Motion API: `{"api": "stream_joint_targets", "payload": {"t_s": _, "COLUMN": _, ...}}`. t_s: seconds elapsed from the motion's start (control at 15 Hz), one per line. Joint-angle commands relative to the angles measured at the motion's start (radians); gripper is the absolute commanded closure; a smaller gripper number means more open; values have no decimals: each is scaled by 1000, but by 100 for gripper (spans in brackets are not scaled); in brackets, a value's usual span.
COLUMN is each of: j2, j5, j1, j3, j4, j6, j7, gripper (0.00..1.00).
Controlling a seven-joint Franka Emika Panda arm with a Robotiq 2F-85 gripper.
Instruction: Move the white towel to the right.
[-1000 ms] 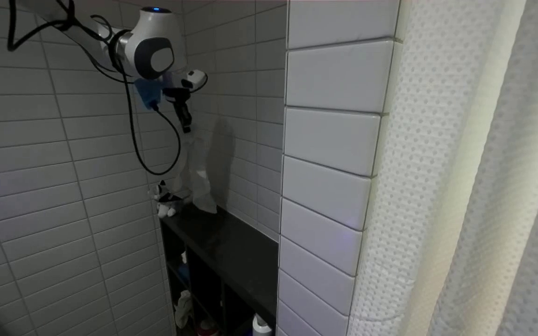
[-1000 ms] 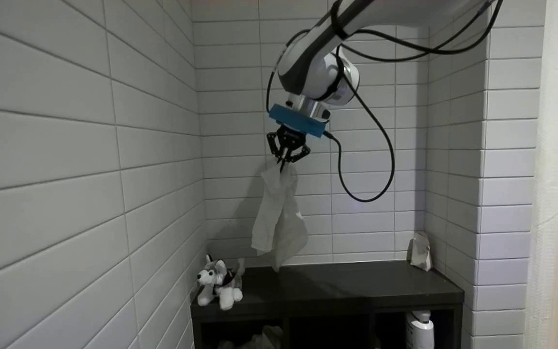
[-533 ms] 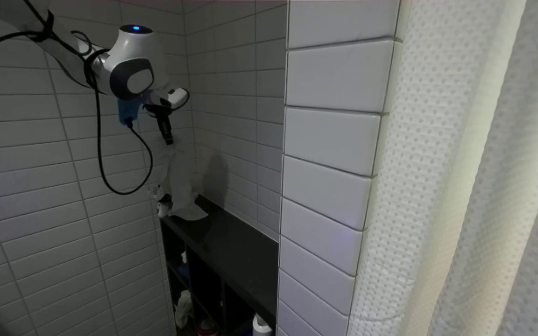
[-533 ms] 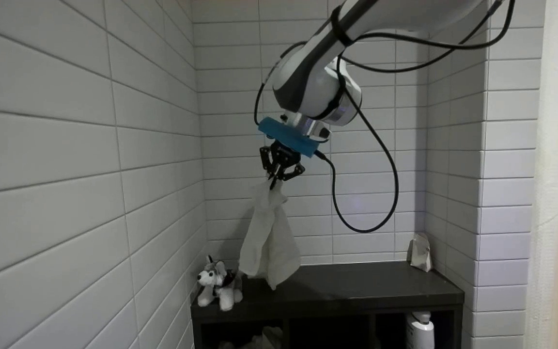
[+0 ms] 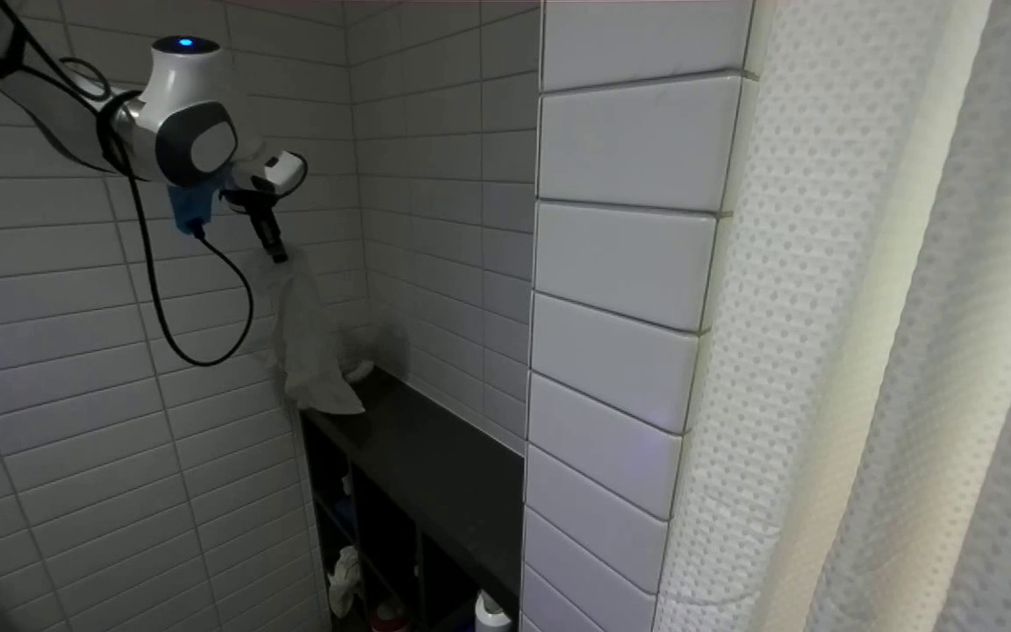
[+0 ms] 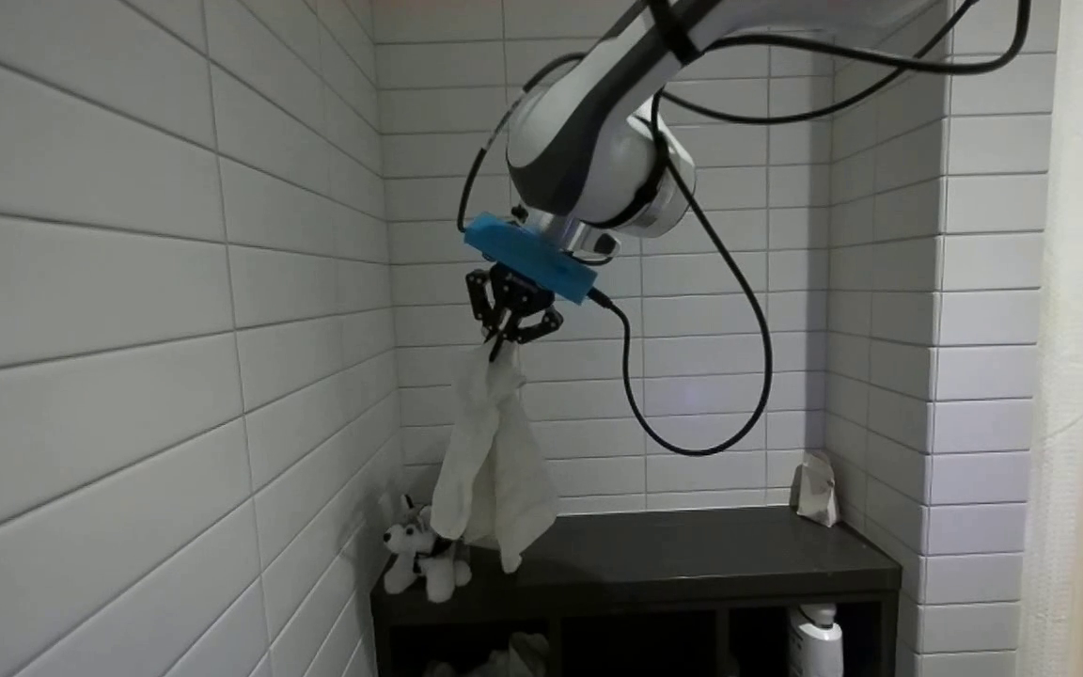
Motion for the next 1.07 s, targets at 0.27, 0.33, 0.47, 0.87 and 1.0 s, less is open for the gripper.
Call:
{"api": "stream_joint_targets", "payload": {"t_s": 0.27, "j2": -36, "j5": -151, "j1": -2, "j3": 42, "j4": 46, "j6": -22, "j7": 51, "gripper": 92}}
{"api": "stream_joint_targets", "payload": {"t_s": 0.33, "j2": -37, "j5": -157, "j1": -1, "j3": 46, "j4": 60, "j6": -33, "j7": 51, "gripper": 92}}
{"api": "stream_joint_targets", "payload": {"t_s": 0.47, "j2": -37, "j5": -159, "j1": -1, "j3": 48, "j4": 71, "j6": -40, "j7": 50, "gripper": 92}}
{"api": "stream_joint_targets", "payload": {"t_s": 0.87, "j2": -36, "j5": -159, "j1": -1, "j3": 48, "j4": 71, "j6": -41, "j7": 49, "gripper": 92}}
{"api": "stream_joint_targets", "payload": {"t_s": 1.0, "j2": -36, "j5": -159, "j1": -1, "j3": 48, "j4": 71, "j6": -42, "j7": 49, "gripper": 92}}
